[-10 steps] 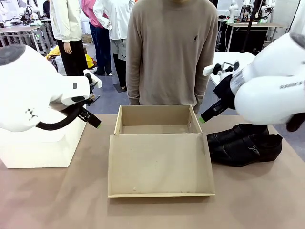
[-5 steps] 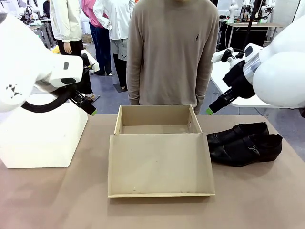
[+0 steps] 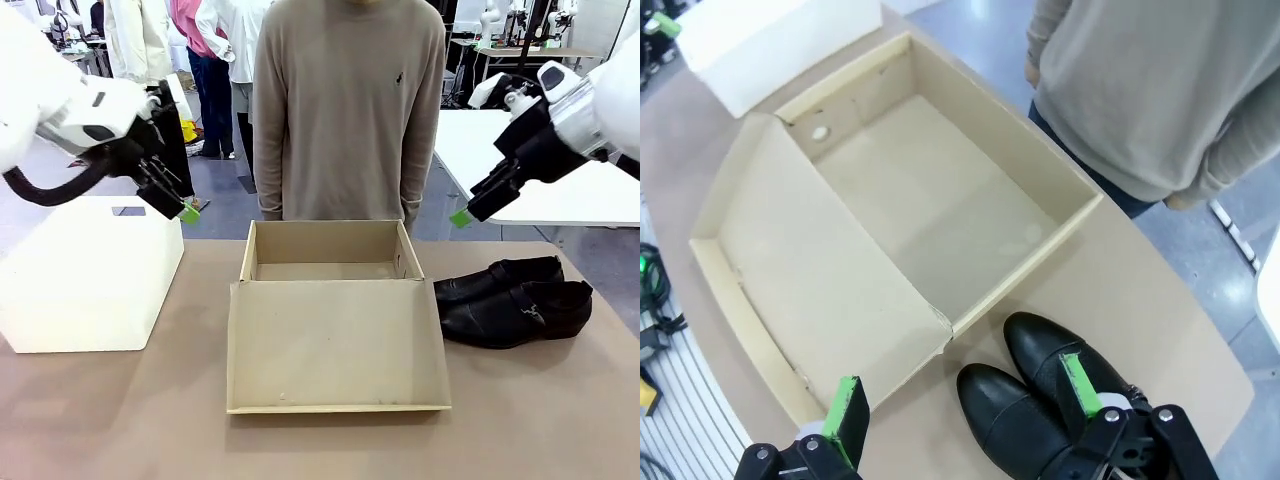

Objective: Pack the shoes into the box.
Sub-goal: Place one shoe of the Shoes into the Shoes Box.

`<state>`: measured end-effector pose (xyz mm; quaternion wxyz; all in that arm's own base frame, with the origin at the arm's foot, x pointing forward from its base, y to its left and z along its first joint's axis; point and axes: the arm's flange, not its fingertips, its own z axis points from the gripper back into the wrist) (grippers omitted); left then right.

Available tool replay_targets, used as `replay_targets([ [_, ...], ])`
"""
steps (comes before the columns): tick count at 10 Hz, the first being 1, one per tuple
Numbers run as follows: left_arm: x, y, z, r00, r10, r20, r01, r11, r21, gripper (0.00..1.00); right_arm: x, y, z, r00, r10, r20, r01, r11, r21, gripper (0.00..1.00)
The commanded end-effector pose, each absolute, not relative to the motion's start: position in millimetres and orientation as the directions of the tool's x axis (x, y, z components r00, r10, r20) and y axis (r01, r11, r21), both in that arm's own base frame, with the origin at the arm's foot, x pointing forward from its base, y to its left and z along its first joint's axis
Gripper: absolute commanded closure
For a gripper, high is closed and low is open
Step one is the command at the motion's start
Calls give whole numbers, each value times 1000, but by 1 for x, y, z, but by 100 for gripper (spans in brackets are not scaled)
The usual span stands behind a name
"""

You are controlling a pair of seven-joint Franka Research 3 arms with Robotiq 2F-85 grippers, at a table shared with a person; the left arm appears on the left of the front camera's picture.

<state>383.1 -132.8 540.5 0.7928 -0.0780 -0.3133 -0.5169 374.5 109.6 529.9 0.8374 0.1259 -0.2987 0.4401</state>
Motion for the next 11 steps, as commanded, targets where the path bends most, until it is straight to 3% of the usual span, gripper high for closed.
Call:
replay_targets([
  [1, 390, -113, 545, 208, -745, 634, 918, 373, 137, 0, 380, 101, 537, 345, 663, 665, -876, 482, -26, 0],
  [11, 380, -95, 582, 144, -681, 718, 941, 319, 113, 0, 375, 96, 559, 251, 647, 721, -925, 379, -19, 0],
])
